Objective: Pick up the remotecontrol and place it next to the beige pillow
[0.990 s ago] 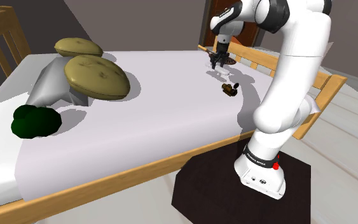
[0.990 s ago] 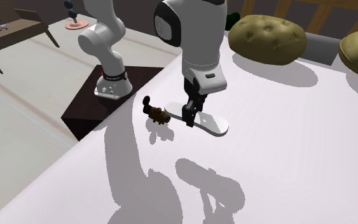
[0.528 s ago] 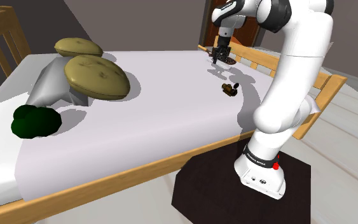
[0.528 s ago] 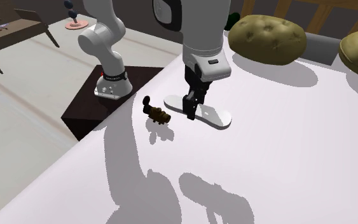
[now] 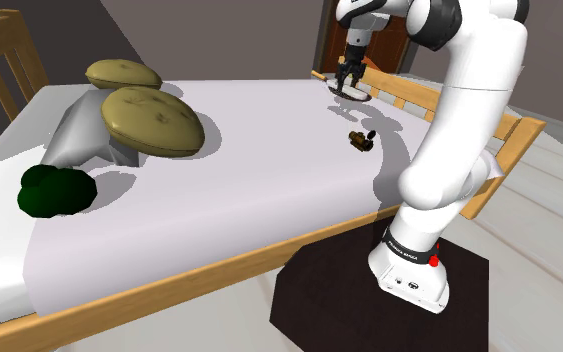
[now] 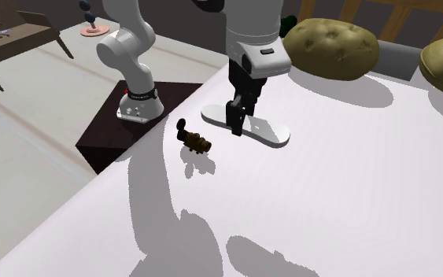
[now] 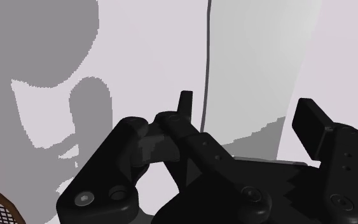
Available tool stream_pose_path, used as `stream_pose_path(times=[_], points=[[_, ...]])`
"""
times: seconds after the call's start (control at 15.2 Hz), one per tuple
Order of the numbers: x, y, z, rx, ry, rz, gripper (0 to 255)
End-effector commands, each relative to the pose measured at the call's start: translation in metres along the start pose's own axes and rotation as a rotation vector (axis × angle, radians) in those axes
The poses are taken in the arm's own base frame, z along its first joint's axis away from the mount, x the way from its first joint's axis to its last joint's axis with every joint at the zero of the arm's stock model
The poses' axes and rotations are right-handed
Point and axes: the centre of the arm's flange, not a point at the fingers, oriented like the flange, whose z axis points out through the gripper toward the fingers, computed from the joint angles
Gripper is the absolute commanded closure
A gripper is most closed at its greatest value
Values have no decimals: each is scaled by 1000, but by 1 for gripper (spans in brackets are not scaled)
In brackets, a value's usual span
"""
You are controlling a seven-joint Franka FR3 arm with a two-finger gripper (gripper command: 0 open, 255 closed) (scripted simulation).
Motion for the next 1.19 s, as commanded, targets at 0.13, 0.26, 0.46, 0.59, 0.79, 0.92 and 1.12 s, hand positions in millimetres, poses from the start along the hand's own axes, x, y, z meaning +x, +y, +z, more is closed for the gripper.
stream_pose_path(times=[0.13,0.26,0.46,0.59,0.79,0.92,1.12], points=[[1,1,-22,0,0,0,255],[1,1,-33,0,0,0,255],[1,1,-48,0,0,0,255],[1,1,-59,0,0,0,255],[-2,-11,-67,0,0,0,255],[-8,-37,-68,0,0,0,255],[-16,-76,-69,0,0,0,255]])
